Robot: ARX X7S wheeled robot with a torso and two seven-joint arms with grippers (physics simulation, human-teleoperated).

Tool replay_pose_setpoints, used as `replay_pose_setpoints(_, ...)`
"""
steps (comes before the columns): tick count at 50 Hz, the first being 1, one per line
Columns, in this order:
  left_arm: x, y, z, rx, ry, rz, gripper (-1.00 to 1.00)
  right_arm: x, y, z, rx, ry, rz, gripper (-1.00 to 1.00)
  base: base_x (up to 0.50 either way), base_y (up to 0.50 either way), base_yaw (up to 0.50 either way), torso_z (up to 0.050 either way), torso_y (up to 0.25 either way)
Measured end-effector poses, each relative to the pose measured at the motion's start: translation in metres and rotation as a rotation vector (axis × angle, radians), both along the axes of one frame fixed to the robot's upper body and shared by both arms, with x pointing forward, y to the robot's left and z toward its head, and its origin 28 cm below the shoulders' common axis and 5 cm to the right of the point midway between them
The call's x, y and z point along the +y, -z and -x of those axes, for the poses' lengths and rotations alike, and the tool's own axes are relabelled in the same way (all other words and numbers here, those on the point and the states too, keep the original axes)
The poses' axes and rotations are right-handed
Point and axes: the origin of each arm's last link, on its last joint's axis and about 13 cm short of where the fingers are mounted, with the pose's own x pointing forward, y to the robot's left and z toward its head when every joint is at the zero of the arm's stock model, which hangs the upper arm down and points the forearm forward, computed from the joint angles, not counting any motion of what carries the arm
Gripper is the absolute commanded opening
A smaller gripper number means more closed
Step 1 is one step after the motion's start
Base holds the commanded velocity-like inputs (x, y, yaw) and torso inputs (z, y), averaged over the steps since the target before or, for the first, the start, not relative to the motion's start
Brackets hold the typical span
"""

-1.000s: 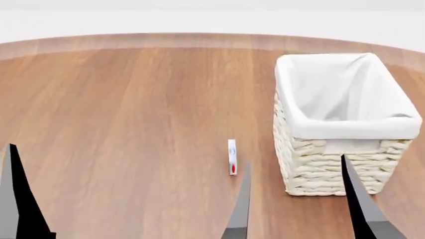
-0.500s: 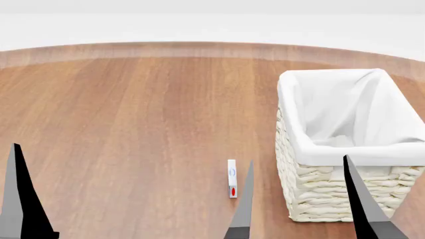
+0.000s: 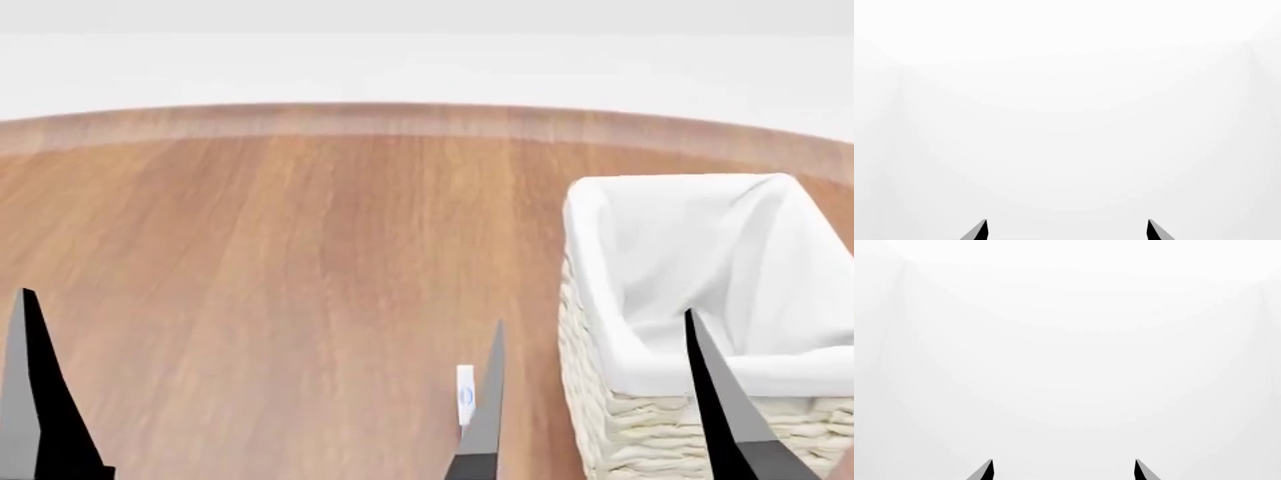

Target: Pick up the alphabet soup and the cream cheese box, and put them in the basket.

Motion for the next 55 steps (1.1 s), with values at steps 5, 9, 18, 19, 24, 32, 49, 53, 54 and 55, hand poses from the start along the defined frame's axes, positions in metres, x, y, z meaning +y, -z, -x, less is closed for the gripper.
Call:
replay_pose_setpoints(5,0.0003,0.0,-0.0001,0.002,0.004,0.008,1.0,0.0001,-0.0003,-0.0001,0.0,-0.001,0.0,1.0,0.2,0.0,0.0,0.0,0.002)
replay_pose_setpoints(9,0.0006,0.0001,-0.0002,0.003,0.005,0.01,1.0,0.0002,-0.0005,0.0,-0.003,-0.002,-0.003,1.0,0.13,0.0,0.0,0.0,0.0)
replay_pose_setpoints(18,0.0003,0.0009,0.0001,0.005,0.003,0.005,1.0,-0.0001,-0.0002,0.0005,-0.003,0.001,-0.006,1.0,0.06,0.0,0.0,0.0,0.0)
replay_pose_setpoints(19,0.0002,0.0011,0.0001,0.005,0.003,0.003,1.0,-0.0001,-0.0002,0.0006,-0.003,0.001,-0.006,1.0,0.03,0.0,0.0,0.0,-0.086)
replay_pose_setpoints(24,-0.0004,0.0014,0.0002,0.007,0.0,-0.007,1.0,-0.0004,-0.0001,0.001,-0.005,0.002,-0.008,1.0,0.02,0.0,0.0,0.0,-0.166)
replay_pose_setpoints(32,-0.001,0.0023,0.0,0.012,-0.003,-0.016,1.0,-0.0006,0.0,0.0015,-0.006,0.003,-0.009,1.0,0.02,0.0,0.0,0.0,-0.24)
replay_pose_setpoints(49,-0.001,0.0035,-0.0006,0.017,-0.009,-0.021,1.0,-0.0004,0.0008,0.001,-0.003,0.001,-0.011,1.0,0.02,0.0,0.0,0.0,-0.25)
replay_pose_setpoints(53,-0.001,0.0034,-0.0007,0.017,-0.009,-0.021,1.0,-0.0004,0.0009,0.0008,-0.003,0.002,-0.013,1.0,0.02,0.0,0.0,0.0,-0.25)
replay_pose_setpoints(54,-0.0011,0.0034,-0.0008,0.018,-0.009,-0.021,1.0,-0.0004,0.001,0.0008,-0.003,0.001,-0.013,1.0,0.02,0.0,0.0,0.0,-0.25)
replay_pose_setpoints(55,-0.0011,0.0034,-0.0008,0.018,-0.009,-0.021,1.0,-0.0004,0.001,0.0007,-0.003,0.001,-0.013,1.0,0.02,0.0,0.0,0.0,-0.25)
